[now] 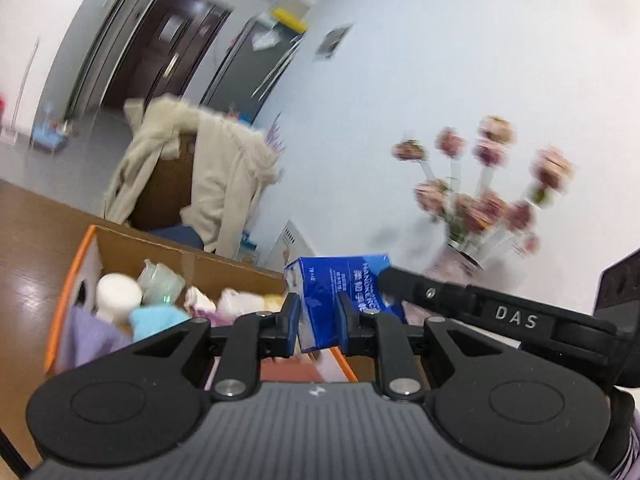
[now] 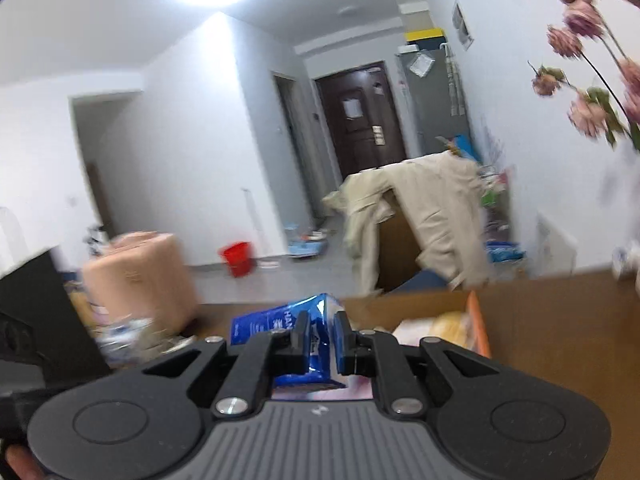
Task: Organize soft objects
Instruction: 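Carry the blue tissue packet into the box and open both tools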
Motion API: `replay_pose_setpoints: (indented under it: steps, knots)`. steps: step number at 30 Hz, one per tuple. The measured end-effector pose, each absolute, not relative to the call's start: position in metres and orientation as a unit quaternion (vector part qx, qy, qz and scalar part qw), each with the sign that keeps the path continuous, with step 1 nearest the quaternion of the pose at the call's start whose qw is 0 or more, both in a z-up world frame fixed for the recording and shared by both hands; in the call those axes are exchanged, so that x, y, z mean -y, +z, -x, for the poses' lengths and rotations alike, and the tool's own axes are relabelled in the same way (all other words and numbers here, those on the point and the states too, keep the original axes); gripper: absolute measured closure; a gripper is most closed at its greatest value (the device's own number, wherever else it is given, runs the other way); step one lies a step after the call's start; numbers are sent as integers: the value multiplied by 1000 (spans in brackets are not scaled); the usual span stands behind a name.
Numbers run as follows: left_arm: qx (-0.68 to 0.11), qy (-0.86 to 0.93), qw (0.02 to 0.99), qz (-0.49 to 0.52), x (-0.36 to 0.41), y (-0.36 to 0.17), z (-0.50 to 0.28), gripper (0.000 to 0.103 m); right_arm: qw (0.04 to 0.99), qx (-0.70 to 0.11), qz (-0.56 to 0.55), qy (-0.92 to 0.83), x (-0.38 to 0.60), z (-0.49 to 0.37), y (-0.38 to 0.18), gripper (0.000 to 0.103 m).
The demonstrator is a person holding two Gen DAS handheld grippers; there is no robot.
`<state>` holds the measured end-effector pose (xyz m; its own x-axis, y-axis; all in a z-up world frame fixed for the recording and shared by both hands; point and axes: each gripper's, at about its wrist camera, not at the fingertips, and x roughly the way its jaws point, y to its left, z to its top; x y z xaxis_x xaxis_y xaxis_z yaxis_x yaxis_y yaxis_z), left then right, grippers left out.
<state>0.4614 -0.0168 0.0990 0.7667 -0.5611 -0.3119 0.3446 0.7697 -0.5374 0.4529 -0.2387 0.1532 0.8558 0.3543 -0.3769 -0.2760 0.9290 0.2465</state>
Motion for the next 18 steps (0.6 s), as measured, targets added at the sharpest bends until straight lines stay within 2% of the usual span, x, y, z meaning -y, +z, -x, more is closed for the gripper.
replay_pose_setpoints:
  steps: [6, 9, 13, 18]
  knots:
    - [-319, -214, 877, 288, 7, 46, -601, 84, 950, -285, -65, 111, 212, -601, 109, 91]
    - [-369, -176, 877, 253, 9, 8, -646, 84, 934, -336, -68, 105, 201, -653, 58, 92]
    - [-402, -124, 879, 224, 4, -17, -665, 83, 908, -392, -86, 121, 193, -679, -1, 95]
    - [-388, -109, 897, 180, 12, -13, -659, 77, 891, -414, -94, 160, 199, -688, -8, 95]
